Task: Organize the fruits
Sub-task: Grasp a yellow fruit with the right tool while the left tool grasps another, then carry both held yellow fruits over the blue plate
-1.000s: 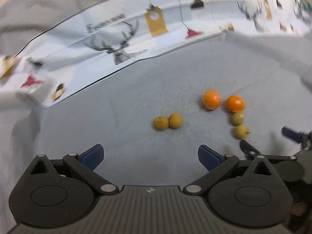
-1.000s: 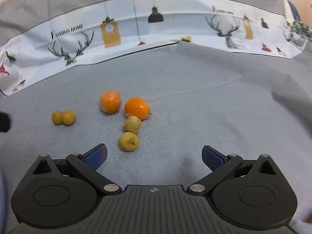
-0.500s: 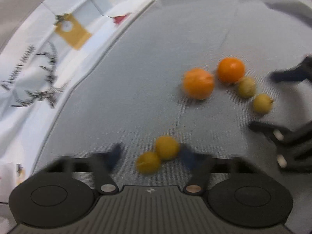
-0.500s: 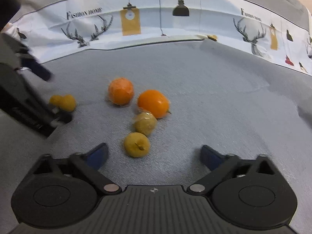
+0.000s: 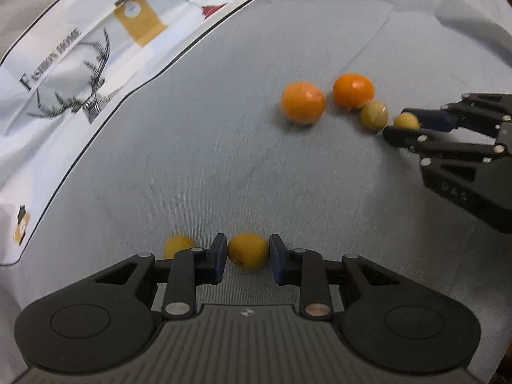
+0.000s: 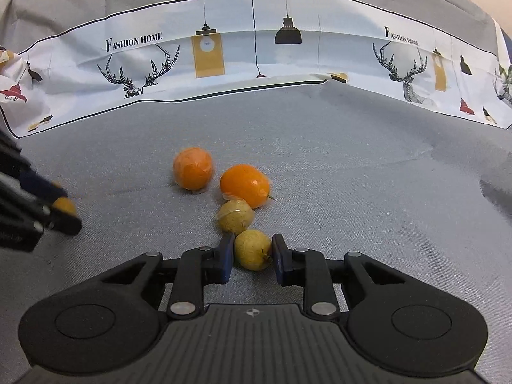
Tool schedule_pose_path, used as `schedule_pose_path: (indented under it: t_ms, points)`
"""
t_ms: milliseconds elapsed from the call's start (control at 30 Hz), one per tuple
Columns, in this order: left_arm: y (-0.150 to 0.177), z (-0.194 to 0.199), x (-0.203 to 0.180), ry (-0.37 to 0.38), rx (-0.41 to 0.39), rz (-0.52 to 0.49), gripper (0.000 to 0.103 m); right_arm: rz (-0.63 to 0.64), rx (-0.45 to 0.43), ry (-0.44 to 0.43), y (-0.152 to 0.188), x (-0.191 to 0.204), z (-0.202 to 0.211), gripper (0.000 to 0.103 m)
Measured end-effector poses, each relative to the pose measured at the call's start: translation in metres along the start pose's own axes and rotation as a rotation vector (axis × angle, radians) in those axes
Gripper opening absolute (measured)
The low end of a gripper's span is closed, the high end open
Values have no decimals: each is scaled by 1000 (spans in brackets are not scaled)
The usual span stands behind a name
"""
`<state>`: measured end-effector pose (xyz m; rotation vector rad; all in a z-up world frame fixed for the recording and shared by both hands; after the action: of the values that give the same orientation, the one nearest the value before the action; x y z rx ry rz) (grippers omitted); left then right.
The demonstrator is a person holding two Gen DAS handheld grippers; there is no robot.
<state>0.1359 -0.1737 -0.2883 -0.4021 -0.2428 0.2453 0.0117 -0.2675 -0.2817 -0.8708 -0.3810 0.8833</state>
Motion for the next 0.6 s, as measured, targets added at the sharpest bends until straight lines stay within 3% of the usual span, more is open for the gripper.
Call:
schedule_pose_path:
  t_ms: [167, 333, 500, 600]
  points:
    - [-16, 31, 4, -24, -75, 54, 31, -27, -12, 23, -4, -7, 3, 26]
    - [-27, 91, 9, -36, -150, 214, 31, -49, -41, 33, -12, -27, 27, 26]
    - [0, 165, -17, -16, -180, 354, 31, -91, -79, 32, -26, -40, 80, 26]
    - [31, 207, -40, 7, -187, 410, 31, -84, -123, -42, -33, -35, 130, 26]
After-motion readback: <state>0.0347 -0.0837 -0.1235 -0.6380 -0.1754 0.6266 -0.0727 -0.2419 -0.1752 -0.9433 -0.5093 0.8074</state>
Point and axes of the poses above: each gripper's, at about its wrist camera, not at the fingertips, and z roughly against the way its jaws point, x to its left, y to its underside, the point moved 8 cm from there along -z, roughly the way its jaws point, and after that the axes turned 6 degrees about y, right-handed, at the moved point
